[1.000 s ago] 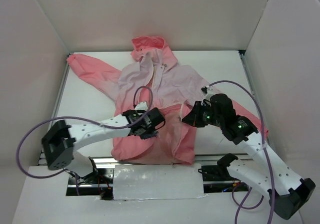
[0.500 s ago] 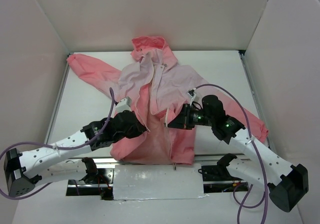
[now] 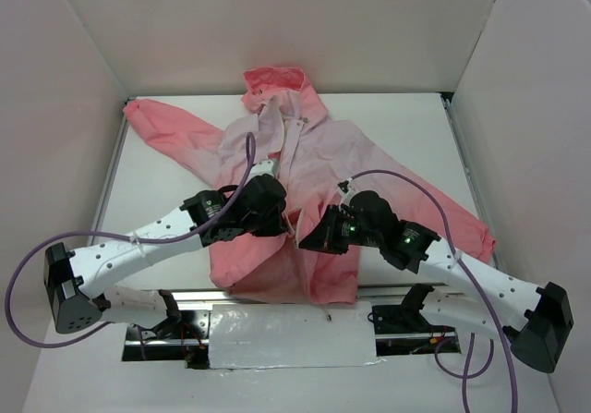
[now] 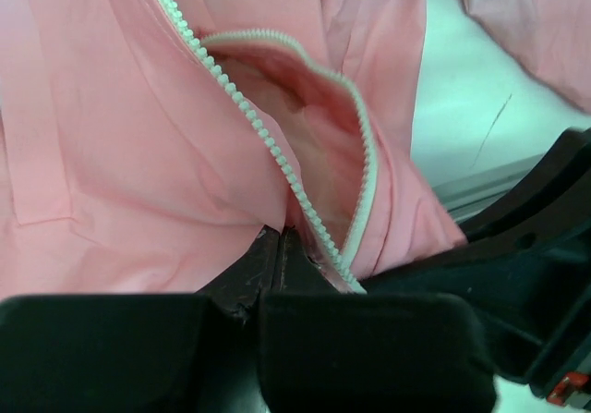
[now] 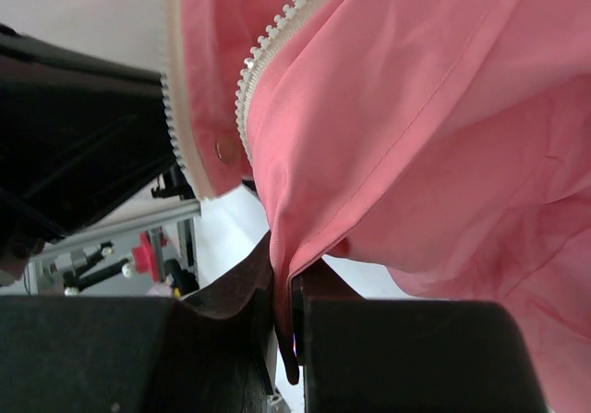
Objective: Zip up the jacket
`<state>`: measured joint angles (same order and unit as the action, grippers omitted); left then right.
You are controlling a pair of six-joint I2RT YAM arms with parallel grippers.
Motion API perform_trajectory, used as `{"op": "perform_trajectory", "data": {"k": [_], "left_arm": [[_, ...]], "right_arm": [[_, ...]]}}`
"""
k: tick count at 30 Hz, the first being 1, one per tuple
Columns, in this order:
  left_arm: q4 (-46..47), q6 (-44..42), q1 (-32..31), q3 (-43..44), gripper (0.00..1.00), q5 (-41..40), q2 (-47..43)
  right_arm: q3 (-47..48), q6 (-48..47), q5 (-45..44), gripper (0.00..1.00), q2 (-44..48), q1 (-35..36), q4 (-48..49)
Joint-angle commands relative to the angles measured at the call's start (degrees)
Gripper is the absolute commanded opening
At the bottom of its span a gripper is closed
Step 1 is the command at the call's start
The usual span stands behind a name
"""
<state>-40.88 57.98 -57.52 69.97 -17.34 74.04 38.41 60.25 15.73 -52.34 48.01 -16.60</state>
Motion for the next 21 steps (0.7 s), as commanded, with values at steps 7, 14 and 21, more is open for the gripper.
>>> {"op": "perform_trajectory", "data": {"k": [7,14,21], "left_arm": [[1.1,-6.7,0.2,-1.2,0.00,7.1,-1.4],[2.6,-9.1,0.2,-3.7,0.20,10.5,-2.5],[5.7,-6.0,0.1,-16.3,0.34,16.5,-8.3]], "right_arm": [[3.5,1.0,-5.8,0.00,2.2,0.6,-6.6],[7.3,1.5,-11.8,0.00,0.6,0.9,-13.4],[11.1,-1.2,-21.3,0.00,0.1,0.6,-22.8]]}}
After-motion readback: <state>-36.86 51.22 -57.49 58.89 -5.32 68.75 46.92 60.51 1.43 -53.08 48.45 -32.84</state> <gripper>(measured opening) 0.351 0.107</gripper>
